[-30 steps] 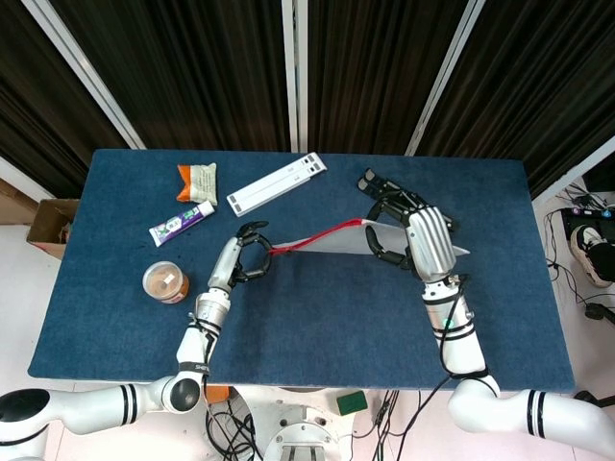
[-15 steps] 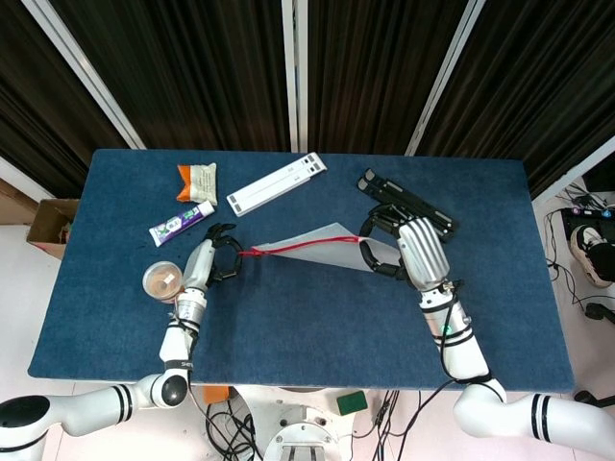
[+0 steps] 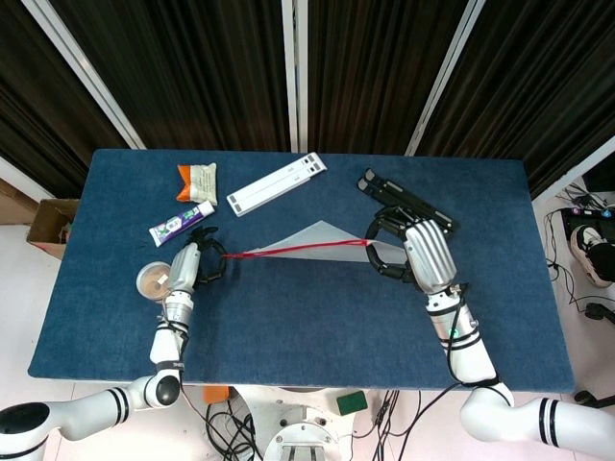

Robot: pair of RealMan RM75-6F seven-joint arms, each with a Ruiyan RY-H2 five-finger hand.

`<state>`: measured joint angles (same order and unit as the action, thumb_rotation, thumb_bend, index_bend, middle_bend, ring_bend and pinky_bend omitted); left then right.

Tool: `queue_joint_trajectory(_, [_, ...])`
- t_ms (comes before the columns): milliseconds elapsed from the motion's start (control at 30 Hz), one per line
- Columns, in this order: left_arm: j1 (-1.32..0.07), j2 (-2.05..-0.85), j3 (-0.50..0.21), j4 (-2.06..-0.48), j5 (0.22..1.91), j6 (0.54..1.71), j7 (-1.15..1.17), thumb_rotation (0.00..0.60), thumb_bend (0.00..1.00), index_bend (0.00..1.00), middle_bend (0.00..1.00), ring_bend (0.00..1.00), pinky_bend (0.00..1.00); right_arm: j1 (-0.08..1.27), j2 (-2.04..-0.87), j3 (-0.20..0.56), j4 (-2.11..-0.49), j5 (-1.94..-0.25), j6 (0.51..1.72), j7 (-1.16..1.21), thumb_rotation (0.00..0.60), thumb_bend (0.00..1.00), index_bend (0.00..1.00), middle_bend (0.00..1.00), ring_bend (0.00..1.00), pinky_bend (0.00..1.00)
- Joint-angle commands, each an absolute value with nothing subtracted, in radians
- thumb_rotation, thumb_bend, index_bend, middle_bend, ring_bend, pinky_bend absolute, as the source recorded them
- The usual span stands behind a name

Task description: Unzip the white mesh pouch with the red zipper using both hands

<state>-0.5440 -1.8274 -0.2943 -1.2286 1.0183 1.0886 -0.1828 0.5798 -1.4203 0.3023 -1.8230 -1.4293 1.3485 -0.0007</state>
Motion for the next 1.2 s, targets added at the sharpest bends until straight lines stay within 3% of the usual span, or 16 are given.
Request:
queue_joint_trajectory(33, [-0.537,-1.817,-0.292,-1.240,1.035,1.087,-0.191,0.600,0.51,0.61,0.16,0.00,0.09,0.578,-1.413,0.285,-1.827,-1.437,1.334,-0.009,0.600,0.54,0.80,0.57,0.34,0.44])
queue_joint_trajectory(233, [-0.516,-1.763,-0.270,-1.316,1.112,1.124,-0.192,0.600,0.42,0.31,0.11,0.00,0.09,0.572,-1.411,0.210,-1.803,-1.498,1.305,-0.048,0.600,0.54,0.77,0.54,0.34,0.40])
queue_joint_trajectory(333, [-0.505,-1.736,-0.248,-1.355,1.170,1.172,-0.151,0.600,0.35,0.27,0.11,0.00,0.09,0.566,-1.402,0.162,-1.793,-1.516,1.273,-0.057,0.600,0.54,0.68,0.48,0.31,0.35])
queue_joint_trajectory(433, [-0.498,-1.717,-0.239,-1.385,1.223,1.230,-0.103,0.600,0.32,0.26,0.11,0.00,0.09,0.566,-1.372,0.109,-1.806,-1.501,1.199,-0.083,0.600,0.50,0.49,0.37,0.22,0.26])
queue_joint_trajectory(567, [-0.483,-1.671,-0.246,-1.433,1.284,1.310,-0.060,0.600,0.31,0.26,0.11,0.00,0.09,0.571,-1.308,0.047,-1.847,-1.447,1.090,-0.159,0.600,0.36,0.11,0.18,0.04,0.09])
queue_joint_trajectory(667, [-0.461,-1.608,-0.248,-1.486,1.312,1.353,-0.036,0.600,0.29,0.26,0.11,0.00,0.09,0.574,-1.239,0.009,-1.883,-1.388,1.012,-0.190,0.600,0.30,0.01,0.11,0.00,0.02])
queue_joint_trajectory(867, [-0.389,-1.451,-0.225,-1.586,1.311,1.389,-0.008,0.600,0.26,0.26,0.11,0.00,0.09,0.564,-1.120,-0.025,-1.904,-1.277,0.938,-0.195,0.600,0.18,0.00,0.04,0.00,0.00])
queue_joint_trajectory(1100, [-0.301,-1.265,-0.170,-1.659,1.284,1.381,-0.009,0.600,0.25,0.26,0.11,0.00,0.09,0.476,-1.056,-0.037,-1.827,-1.497,1.059,0.221,0.600,0.18,0.00,0.15,0.02,0.09])
queue_joint_trajectory(1200, [-0.271,-1.207,-0.150,-1.677,1.277,1.382,-0.007,0.600,0.24,0.26,0.11,0.00,0.09,0.445,-1.050,-0.045,-1.755,-1.576,1.137,0.297,0.600,0.18,0.00,0.18,0.02,0.09])
